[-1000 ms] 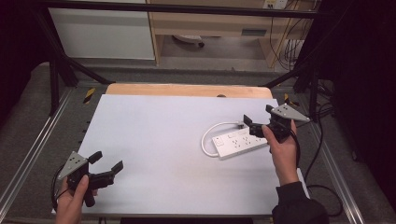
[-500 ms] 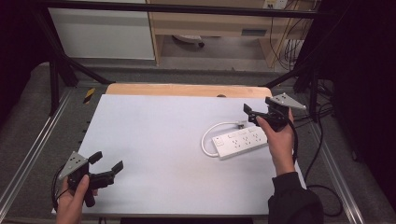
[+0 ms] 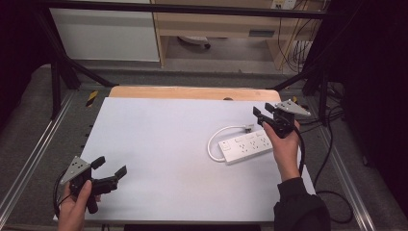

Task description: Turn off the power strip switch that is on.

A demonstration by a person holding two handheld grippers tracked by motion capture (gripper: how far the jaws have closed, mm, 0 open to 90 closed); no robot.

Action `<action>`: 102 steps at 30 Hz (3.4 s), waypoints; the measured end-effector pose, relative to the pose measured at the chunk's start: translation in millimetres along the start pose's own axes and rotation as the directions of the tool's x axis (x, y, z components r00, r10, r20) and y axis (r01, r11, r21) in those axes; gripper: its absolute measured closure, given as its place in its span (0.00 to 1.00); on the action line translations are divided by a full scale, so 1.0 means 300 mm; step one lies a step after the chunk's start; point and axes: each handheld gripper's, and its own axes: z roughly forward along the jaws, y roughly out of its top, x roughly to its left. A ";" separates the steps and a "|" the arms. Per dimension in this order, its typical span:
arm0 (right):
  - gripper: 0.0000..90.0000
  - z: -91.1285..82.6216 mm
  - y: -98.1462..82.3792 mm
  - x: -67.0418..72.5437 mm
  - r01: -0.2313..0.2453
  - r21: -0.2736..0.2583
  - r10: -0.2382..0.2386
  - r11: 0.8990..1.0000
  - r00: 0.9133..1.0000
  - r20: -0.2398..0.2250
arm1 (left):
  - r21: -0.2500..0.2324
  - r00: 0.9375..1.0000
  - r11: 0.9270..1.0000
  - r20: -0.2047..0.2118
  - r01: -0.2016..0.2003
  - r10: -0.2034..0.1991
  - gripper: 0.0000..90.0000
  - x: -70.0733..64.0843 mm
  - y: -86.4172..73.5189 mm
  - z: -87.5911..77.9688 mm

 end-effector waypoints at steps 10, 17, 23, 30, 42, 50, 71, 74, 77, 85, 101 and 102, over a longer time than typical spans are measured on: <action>0.82 0.012 -0.033 -0.013 -0.042 0.020 0.041 0.999 0.999 0.023 | -0.004 1.000 1.000 0.000 0.000 0.000 0.06 -0.001 0.001 -0.001; 0.96 0.040 -0.050 -0.016 0.006 0.078 -0.007 0.997 1.000 0.013 | -0.008 1.000 1.000 0.004 -0.011 0.011 0.06 -0.004 0.004 -0.006; 0.99 0.075 -0.071 -0.025 0.053 0.150 -0.056 0.987 0.998 0.018 | -0.009 1.000 1.000 0.006 -0.009 0.009 0.06 -0.004 0.005 -0.006; 1.00 0.097 -0.094 -0.037 0.024 0.190 -0.023 0.981 1.000 -0.007 | -0.010 1.000 1.000 0.008 -0.010 0.011 0.06 -0.007 0.006 -0.007; 1.00 0.119 -0.123 -0.047 0.012 0.216 -0.010 0.976 1.000 -0.007 | -0.010 1.000 1.000 0.010 -0.011 0.011 0.06 -0.007 0.006 -0.007; 1.00 0.127 -0.152 -0.056 -0.033 0.230 0.036 0.973 0.999 -0.010 | -0.010 1.000 1.000 0.010 -0.011 0.012 0.06 -0.007 0.006 -0.007; 1.00 0.112 -0.235 -0.048 -0.016 0.289 0.023 0.957 1.000 -0.020 | -0.005 1.000 1.000 0.010 -0.017 0.017 0.06 -0.008 0.006 -0.006; 1.00 0.113 -0.237 -0.042 -0.009 0.294 0.017 0.956 1.000 -0.023 | -0.007 1.000 1.000 0.010 -0.015 0.015 0.06 -0.008 0.006 -0.005; 1.00 0.114 -0.241 -0.039 -0.001 0.299 0.009 0.954 1.000 -0.026 | -0.003 1.000 1.000 0.011 -0.015 0.015 0.06 -0.008 0.006 -0.005; 1.00 0.118 -0.255 -0.034 -0.007 0.309 0.016 0.951 0.999 -0.028 | -0.001 1.000 1.000 0.011 -0.013 0.014 0.06 -0.008 0.005 -0.005; 1.00 0.111 -0.271 -0.030 -0.010 0.299 0.022 0.954 0.999 -0.040 | -0.002 1.000 1.000 0.012 -0.015 0.015 0.06 -0.008 0.005 -0.005; 1.00 0.111 -0.272 -0.030 -0.004 0.297 0.017 0.955 0.999 -0.041 | -0.002 1.000 1.000 0.012 -0.015 0.015 0.06 -0.008 0.005 -0.005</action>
